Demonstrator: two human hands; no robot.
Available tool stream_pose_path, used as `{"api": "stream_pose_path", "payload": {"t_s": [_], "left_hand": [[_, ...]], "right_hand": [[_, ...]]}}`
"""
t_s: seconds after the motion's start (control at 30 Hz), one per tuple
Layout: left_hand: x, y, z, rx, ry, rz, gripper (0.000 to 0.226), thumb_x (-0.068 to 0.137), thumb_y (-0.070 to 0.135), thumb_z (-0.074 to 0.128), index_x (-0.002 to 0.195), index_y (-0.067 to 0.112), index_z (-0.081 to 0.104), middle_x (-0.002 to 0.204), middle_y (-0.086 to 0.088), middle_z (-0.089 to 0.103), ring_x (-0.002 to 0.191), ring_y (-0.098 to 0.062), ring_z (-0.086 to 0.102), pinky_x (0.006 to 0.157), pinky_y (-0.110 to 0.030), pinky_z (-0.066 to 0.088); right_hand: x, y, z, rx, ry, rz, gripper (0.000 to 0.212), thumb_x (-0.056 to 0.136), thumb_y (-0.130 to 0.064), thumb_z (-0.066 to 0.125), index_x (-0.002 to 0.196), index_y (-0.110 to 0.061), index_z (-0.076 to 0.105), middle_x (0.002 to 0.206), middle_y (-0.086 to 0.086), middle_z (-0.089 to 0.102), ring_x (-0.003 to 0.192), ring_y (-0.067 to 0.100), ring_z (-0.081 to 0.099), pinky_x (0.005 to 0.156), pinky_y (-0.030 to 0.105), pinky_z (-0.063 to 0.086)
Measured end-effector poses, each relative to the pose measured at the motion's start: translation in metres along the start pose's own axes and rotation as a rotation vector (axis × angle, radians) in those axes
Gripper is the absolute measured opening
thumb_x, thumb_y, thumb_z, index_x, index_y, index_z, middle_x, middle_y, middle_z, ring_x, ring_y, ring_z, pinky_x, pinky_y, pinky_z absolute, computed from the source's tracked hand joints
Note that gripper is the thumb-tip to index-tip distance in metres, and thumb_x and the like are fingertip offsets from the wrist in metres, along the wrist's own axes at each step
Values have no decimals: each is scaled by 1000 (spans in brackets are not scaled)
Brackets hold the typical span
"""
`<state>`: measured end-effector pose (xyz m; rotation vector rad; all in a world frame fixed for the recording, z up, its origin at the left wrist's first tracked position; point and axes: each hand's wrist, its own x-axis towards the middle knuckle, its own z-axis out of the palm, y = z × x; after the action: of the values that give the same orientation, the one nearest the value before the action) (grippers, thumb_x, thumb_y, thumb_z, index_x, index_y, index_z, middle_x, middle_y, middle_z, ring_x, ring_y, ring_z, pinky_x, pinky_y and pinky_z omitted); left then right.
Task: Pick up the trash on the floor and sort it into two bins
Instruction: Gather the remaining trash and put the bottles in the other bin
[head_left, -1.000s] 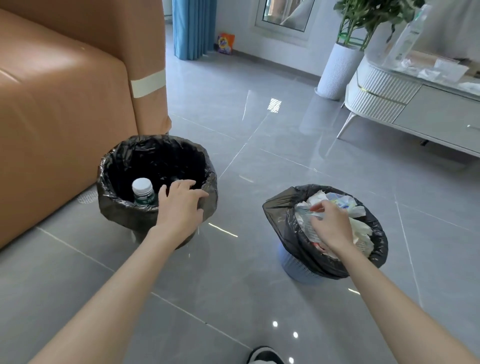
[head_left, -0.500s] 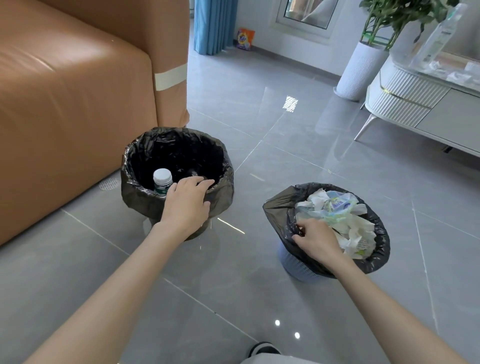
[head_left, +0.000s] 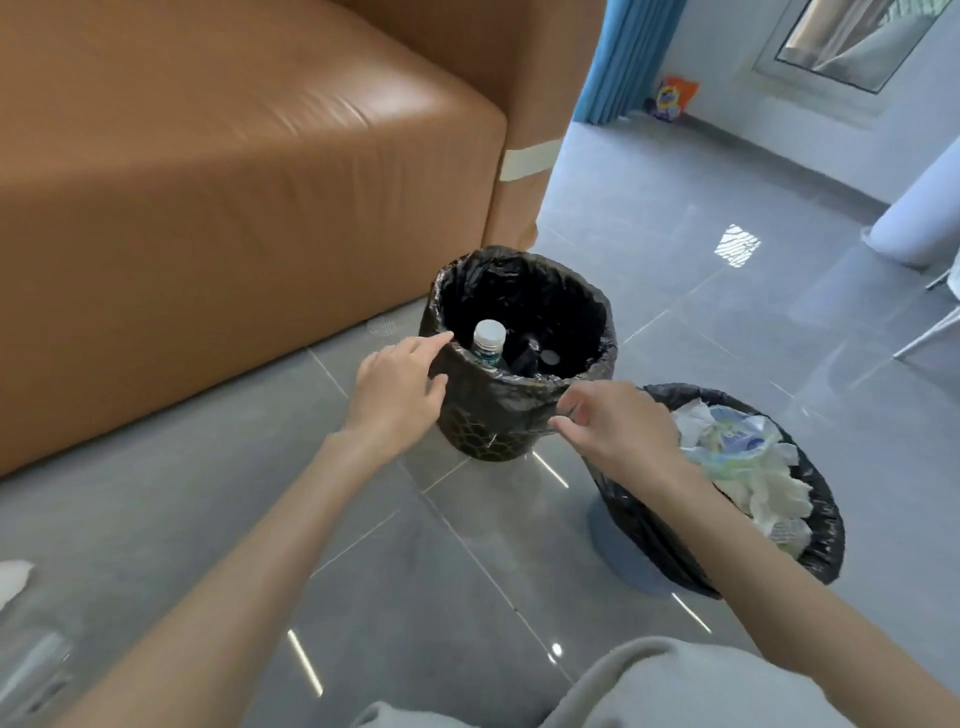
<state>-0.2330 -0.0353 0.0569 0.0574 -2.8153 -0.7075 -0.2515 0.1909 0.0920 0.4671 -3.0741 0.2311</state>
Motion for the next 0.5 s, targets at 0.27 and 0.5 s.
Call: {"api": "stream_pose_path", "payload": {"t_s": [0.27, 0.5], "left_hand": [[-81, -100, -63, -19, 114, -411, 48, 93, 24, 51, 140, 25, 40, 131, 3, 57, 119, -24, 53, 96, -36, 43], [-202, -179, -109, -75, 267, -780, 45, 90, 18, 54, 134, 16, 47, 124, -3, 60, 113, -24, 57, 94, -35, 45]], "right_hand": [[55, -158, 11, -113, -179, -535, 23, 91, -30, 50, 110, -29, 63, 103, 1, 67, 93, 27, 64, 65, 29, 43], [25, -325, 40, -152, -303, -916, 29, 93, -27, 47, 119, -25, 60, 121, 6, 60, 109, 31, 58, 85, 34, 44]]}}
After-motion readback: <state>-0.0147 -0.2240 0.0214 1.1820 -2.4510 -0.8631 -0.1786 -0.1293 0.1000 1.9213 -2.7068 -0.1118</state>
